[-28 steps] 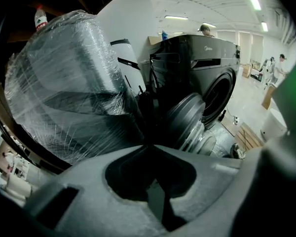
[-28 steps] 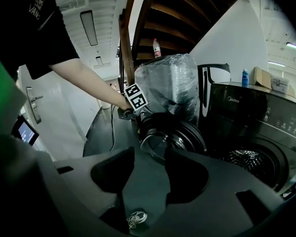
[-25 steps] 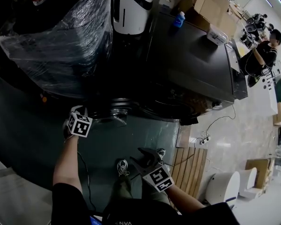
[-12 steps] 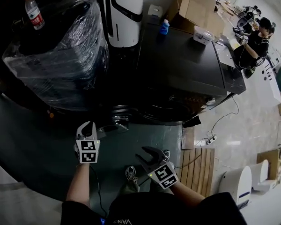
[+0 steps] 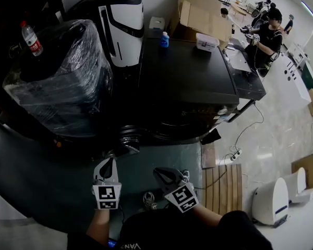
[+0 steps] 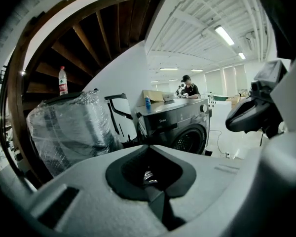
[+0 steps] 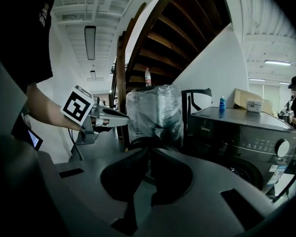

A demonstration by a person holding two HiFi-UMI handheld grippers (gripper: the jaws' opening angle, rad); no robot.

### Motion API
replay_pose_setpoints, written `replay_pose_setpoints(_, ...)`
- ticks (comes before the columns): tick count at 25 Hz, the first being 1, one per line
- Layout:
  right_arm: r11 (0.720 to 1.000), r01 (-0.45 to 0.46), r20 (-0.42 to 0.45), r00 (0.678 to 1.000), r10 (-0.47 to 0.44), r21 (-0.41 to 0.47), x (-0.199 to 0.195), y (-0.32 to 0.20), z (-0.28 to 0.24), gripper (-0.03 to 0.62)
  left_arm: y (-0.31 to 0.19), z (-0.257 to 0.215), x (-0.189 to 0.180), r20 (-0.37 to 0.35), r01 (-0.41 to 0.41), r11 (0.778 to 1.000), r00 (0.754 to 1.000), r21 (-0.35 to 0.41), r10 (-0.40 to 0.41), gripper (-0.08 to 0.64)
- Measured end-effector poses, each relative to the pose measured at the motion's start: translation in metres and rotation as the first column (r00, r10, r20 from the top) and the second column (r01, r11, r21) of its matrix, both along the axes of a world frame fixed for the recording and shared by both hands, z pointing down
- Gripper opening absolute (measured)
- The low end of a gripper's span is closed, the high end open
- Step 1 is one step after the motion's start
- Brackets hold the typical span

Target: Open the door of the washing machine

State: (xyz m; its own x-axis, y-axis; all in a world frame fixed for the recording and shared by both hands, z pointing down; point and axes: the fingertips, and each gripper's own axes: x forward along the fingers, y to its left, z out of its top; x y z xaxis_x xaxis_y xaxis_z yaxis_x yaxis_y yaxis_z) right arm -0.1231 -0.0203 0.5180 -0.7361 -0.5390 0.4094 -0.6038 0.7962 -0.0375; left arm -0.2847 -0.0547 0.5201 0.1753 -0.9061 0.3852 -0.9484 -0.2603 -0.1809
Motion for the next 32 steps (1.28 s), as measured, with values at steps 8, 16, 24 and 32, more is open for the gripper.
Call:
replay_pose_setpoints(8, 0.995, -0.101, 0.069, 0.993, 0.100, 0.013, 0.021, -0.004, -0.025, 0.008, 0.007, -0.032, 0.041, -0.061, -0.079, 0.996, 0.995, 0.036, 0.081, 0.017)
replay_pose_setpoints(16, 0.980, -0.195, 0.103, 0.976, 0.191, 0.035, 0.045, -0.006, -0.047, 0.008, 0.004, -0.054, 0.088, -0.050, -0.233, 0.970, 0.970, 0.074, 0.237, 0.017)
replay_pose_setpoints(24, 0.947, -0.318, 0.105, 0.944, 0.313, 0.036, 0.084, -0.008, -0.052, 0.006, -0.001, -0.062, 0.124, -0.087, -0.332, 0.941, 0.937, 0.072, 0.337, 0.017)
replay_pose_setpoints(32, 0.921, -0.387, 0.094, 0.919, 0.383, 0.037, 0.104, -0.003, -0.053, 0.006, 0.000, -0.061, 0.141, -0.091, -0.392, 0.918, 0.914, 0.061, 0.396, 0.017)
